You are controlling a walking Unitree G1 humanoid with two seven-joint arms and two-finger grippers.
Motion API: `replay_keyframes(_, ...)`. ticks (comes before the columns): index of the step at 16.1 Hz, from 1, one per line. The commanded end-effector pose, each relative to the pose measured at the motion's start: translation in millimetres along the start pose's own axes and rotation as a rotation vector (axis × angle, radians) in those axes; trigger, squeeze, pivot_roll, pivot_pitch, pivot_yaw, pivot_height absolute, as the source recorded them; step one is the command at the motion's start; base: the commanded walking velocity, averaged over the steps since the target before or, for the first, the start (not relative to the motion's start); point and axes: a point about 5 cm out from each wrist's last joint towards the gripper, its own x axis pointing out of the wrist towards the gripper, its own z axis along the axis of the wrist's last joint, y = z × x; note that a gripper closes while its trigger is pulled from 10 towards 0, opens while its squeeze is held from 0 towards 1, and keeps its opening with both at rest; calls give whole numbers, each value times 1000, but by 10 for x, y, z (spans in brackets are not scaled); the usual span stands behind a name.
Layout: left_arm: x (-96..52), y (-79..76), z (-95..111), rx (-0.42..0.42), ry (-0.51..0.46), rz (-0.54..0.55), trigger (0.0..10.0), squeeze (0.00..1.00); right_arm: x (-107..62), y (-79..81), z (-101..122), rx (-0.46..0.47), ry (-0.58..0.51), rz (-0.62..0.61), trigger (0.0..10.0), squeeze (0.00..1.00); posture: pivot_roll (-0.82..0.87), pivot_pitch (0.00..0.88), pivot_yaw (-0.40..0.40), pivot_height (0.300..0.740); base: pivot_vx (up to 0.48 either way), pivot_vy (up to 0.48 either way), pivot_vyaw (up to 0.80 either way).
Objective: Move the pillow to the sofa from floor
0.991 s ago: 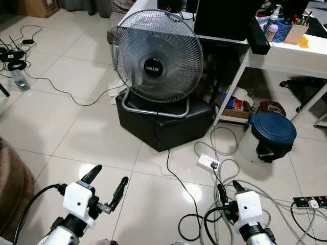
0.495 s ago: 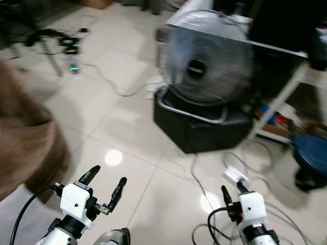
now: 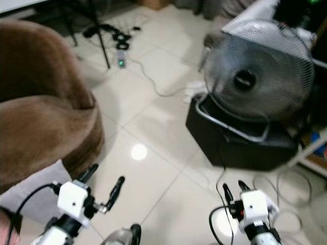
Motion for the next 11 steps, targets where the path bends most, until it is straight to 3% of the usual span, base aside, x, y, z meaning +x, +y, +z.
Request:
replay_keyframes(1, -16, -45, 0, -20, 4, -8, 10000, 0, -29, -39, -23, 8, 15, -9, 10000, 0, -47, 116, -22, 740, 0, 0, 781)
replay_keyframes(11, 49, -68, -36, -25, 4, -3, 10000, 0, 1, 63, -56, 1, 23, 29, 10000, 0, -24, 91, -34, 740, 0, 0, 781)
